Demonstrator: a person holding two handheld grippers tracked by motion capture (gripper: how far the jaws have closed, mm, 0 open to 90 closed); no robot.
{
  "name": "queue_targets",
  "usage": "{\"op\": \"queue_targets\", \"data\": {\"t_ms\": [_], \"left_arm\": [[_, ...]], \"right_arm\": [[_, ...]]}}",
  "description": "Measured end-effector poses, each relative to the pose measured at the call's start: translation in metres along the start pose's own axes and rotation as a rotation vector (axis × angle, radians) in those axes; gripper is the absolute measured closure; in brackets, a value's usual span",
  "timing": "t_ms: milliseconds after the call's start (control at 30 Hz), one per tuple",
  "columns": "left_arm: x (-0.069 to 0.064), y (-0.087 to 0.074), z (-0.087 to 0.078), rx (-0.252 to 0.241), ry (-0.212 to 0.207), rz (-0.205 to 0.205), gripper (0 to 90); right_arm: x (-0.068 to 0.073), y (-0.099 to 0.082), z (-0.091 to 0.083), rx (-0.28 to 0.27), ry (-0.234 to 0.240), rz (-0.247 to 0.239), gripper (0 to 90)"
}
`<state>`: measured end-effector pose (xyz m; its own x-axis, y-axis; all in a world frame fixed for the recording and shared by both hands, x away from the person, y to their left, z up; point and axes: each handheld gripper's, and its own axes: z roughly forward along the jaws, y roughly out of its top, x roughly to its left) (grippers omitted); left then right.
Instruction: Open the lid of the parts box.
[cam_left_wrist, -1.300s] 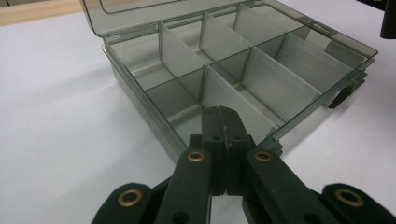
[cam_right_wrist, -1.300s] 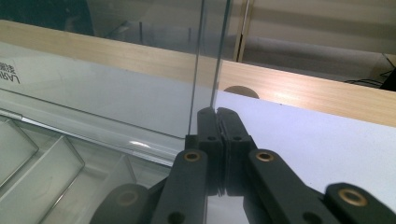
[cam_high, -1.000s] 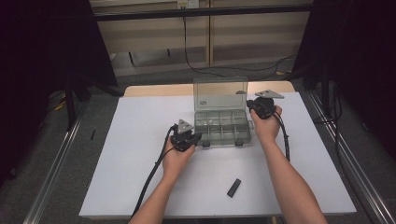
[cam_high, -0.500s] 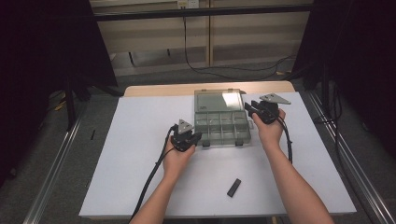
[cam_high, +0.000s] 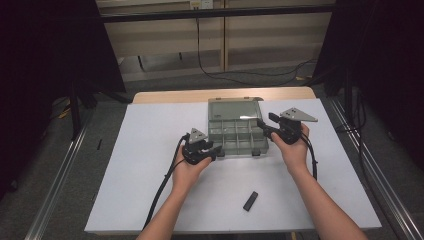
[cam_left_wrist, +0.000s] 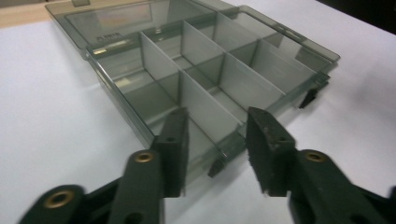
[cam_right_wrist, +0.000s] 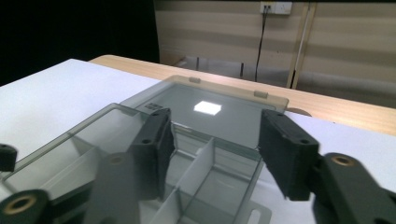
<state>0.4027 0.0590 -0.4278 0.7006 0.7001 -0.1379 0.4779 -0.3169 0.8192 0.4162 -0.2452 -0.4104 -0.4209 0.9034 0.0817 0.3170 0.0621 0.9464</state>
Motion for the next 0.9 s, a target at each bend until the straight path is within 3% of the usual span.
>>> {"op": "queue_targets", "data": {"t_ms": [100, 133, 267, 400, 700, 900], "left_arm": [[-0.002, 0.0, -0.005, 0.02, -0.001, 0.009, 47.2], [-0.003, 0.001, -0.006, 0.018, -0.007, 0.015, 39.1], [-0.008, 0.002, -0.013, 0.008, -0.03, 0.034, 32.2], [-0.011, 0.003, -0.017, 0.013, -0.037, 0.013, 21.9], [-0.017, 0.002, -0.024, 0.064, -0.071, 0.042, 14.7], [-0.022, -0.003, -0.026, 0.058, -0.094, 0.032, 13.8]], "right_arm": [[0.004, -0.002, -0.007, -0.014, 0.018, -0.016, 33.5], [0.005, -0.004, -0.014, -0.027, 0.032, -0.022, 29.2], [0.006, -0.005, -0.022, -0.029, 0.044, -0.019, 21.9], [0.009, -0.008, -0.03, -0.034, 0.056, -0.033, 16.1], [0.01, -0.02, -0.051, -0.037, 0.059, -0.033, 8.7], [0.008, -0.029, -0.064, -0.041, 0.05, -0.015, 7.6]]}}
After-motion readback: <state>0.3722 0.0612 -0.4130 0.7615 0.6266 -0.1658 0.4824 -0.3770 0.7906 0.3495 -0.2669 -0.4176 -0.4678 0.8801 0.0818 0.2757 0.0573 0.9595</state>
